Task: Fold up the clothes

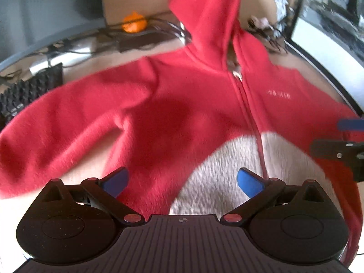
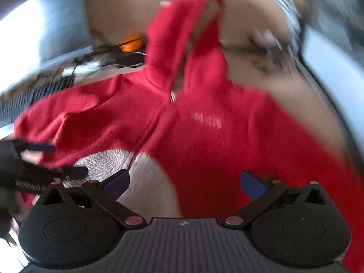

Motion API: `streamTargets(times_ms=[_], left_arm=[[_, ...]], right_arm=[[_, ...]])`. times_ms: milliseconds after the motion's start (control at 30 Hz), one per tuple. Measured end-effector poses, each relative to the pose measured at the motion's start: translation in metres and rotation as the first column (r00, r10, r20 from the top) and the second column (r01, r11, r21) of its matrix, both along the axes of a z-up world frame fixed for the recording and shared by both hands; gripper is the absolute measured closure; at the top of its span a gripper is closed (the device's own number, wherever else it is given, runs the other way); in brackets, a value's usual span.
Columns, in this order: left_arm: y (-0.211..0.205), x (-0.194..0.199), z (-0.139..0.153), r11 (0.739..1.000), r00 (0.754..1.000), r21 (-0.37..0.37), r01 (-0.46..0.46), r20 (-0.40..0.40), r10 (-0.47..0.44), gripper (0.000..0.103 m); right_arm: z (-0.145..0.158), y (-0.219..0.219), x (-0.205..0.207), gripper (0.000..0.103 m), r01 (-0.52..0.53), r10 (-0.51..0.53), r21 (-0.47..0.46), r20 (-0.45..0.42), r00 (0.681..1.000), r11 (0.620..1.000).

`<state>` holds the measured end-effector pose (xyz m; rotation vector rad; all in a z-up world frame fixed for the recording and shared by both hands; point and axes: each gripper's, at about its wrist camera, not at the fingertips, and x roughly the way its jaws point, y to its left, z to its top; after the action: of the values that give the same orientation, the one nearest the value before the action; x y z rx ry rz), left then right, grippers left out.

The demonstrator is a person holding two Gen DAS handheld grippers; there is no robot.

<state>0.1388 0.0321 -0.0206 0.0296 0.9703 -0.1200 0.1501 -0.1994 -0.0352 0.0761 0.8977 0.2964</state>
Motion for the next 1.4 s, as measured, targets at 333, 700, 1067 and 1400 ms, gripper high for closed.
streamTargets(times_ms=[333, 700, 1067, 1400], left_arm=[[0.006, -0.015, -0.011, 0.994, 0.999, -0.101, 0.036, -0.035, -0.04, 0.0], [0.009, -0.075, 0.024, 0.944, 0.958, -0.161, 0.287, 0.038, -0.285, 0.0], [0.005, -0.139, 0.013, 0.879, 0.882, 0.069, 0.472, -0.023, -0.471, 0.0], [0.02, -0.138, 0.02, 0.886, 0.893, 0.126, 0.447, -0.016, -0.449, 0.0]], right_arm=[[-0.039, 0.004, 0.001, 0.0, -0.049, 0.053, -0.049, 0.094, 0.994, 0.998], [0.012, -0.034, -0.02, 0.0, -0.11, 0.123, -0.112, 0.113, 0.986, 0.988], [-0.01, -0.058, -0.158, 0.0, -0.175, 0.192, -0.265, 0.037, 0.981, 0.948], [-0.003, -0.116, -0.183, 0.0, 0.191, -0.18, -0.334, 0.062, 0.982, 0.923]])
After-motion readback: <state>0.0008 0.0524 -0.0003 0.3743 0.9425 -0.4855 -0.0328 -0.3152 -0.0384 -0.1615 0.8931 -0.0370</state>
